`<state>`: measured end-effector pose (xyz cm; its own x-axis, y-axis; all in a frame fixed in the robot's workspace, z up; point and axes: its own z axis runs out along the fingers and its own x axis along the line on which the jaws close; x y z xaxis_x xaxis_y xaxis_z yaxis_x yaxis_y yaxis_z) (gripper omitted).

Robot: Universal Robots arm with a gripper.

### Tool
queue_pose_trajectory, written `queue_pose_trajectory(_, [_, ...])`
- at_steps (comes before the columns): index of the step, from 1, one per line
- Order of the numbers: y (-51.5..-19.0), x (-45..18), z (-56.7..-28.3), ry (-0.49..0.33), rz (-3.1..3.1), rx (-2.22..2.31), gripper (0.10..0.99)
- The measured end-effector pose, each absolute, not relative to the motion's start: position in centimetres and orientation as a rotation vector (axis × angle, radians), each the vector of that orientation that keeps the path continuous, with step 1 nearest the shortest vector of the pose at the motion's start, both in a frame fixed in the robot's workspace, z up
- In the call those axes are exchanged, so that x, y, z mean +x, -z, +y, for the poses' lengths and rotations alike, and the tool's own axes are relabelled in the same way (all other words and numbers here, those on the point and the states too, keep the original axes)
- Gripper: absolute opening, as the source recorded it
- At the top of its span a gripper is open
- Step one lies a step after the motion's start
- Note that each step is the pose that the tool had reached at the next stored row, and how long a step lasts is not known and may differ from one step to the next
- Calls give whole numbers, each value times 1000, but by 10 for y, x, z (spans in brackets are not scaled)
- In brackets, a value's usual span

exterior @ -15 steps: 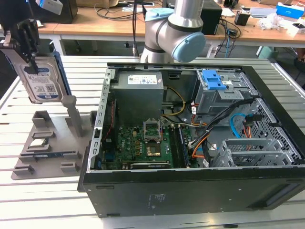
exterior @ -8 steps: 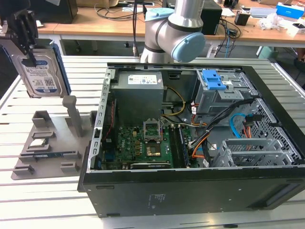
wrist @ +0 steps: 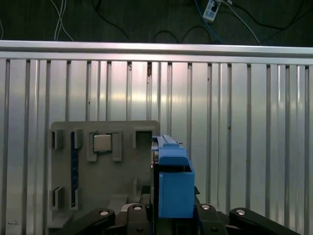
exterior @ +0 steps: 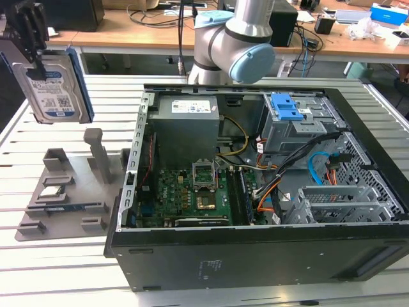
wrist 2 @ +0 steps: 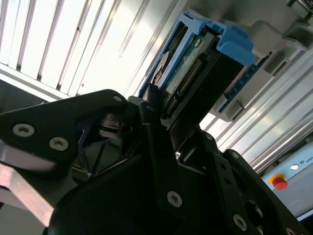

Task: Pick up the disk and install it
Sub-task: 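Pick up the disk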

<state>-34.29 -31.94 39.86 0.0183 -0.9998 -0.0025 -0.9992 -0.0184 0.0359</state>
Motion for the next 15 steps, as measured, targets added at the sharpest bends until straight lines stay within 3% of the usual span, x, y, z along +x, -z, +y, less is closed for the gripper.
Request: queue_pose_trajectory(15, [-435,-342,-308,43,-2184,2224,365])
